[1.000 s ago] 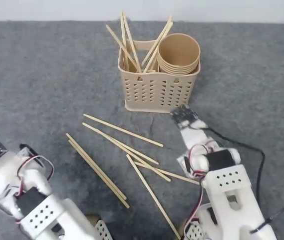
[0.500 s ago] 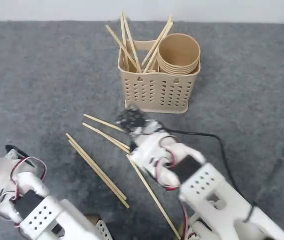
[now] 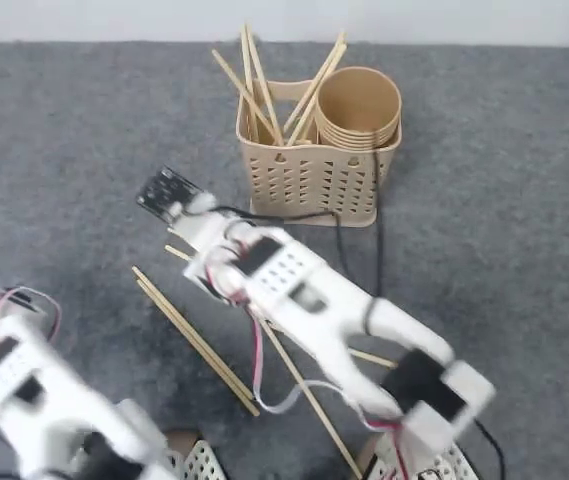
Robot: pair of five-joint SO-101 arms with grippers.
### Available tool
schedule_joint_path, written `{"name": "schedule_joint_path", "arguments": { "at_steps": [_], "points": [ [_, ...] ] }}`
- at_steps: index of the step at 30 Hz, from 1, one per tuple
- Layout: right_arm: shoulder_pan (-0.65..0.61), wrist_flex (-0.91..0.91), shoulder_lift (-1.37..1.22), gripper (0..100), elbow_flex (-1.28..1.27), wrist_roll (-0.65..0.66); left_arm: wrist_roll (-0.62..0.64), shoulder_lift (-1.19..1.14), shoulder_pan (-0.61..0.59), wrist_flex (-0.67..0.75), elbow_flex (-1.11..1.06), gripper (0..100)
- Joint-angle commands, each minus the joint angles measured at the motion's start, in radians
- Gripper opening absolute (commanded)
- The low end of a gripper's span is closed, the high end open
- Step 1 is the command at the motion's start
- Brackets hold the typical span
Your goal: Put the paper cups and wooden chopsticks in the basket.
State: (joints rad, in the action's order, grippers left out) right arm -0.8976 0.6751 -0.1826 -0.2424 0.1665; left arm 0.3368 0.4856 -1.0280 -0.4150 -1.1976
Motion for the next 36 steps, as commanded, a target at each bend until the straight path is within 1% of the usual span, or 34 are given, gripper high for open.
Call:
{"name": "schedule_joint_path", "arguments": {
  "at_steps": [1,3,6,12,16,18,21,22,25,27,29,31,33,36],
  "points": [
    [-0.007,-0.010,-0.128,28.5,0.190,-0.006,0.020,-0.204,-0.018,0.031,0.136,15],
    [-0.007,-0.010,-0.202,28.5,0.235,-0.005,0.018,-0.262,-0.014,0.008,0.179,15],
    [-0.007,-0.012,-0.285,28.5,0.296,-0.003,0.018,-0.275,-0.008,-0.040,0.206,15],
    [0.024,-0.013,-0.414,28.5,0.385,-0.002,0.018,-0.275,-0.008,-0.041,0.208,15],
    [0.039,-0.010,-0.452,27.8,0.413,-0.006,0.018,-0.276,-0.008,-0.041,0.208,15],
    [0.041,-0.008,-0.447,21.8,0.413,-0.009,0.018,-0.276,-0.008,-0.041,0.208,15],
    [0.042,-0.008,-0.423,4.4,0.413,-0.011,0.018,-0.276,-0.008,-0.043,0.208,15],
    [0.044,-0.008,-0.414,0.0,0.411,-0.011,0.018,-0.276,-0.008,-0.043,0.208,15],
    [0.048,0.008,-0.390,6.2,0.410,-0.011,0.017,-0.276,-0.008,-0.044,0.208,15],
    [0.048,0.044,-0.375,5.8,0.410,-0.012,0.017,-0.276,-0.008,-0.044,0.208,15],
    [0.047,0.071,-0.351,3.2,0.410,-0.014,0.017,-0.276,-0.006,-0.044,0.208,15],
    [0.045,0.088,-0.318,0.6,0.410,-0.054,0.015,-0.276,0.014,-0.044,0.203,15],
    [0.048,0.102,-0.278,0.9,0.410,-0.126,0.015,-0.276,0.025,-0.043,0.197,15],
    [0.059,0.145,-0.209,0.8,0.410,-0.201,0.015,-0.276,0.025,-0.043,0.197,15]
  ]
}}
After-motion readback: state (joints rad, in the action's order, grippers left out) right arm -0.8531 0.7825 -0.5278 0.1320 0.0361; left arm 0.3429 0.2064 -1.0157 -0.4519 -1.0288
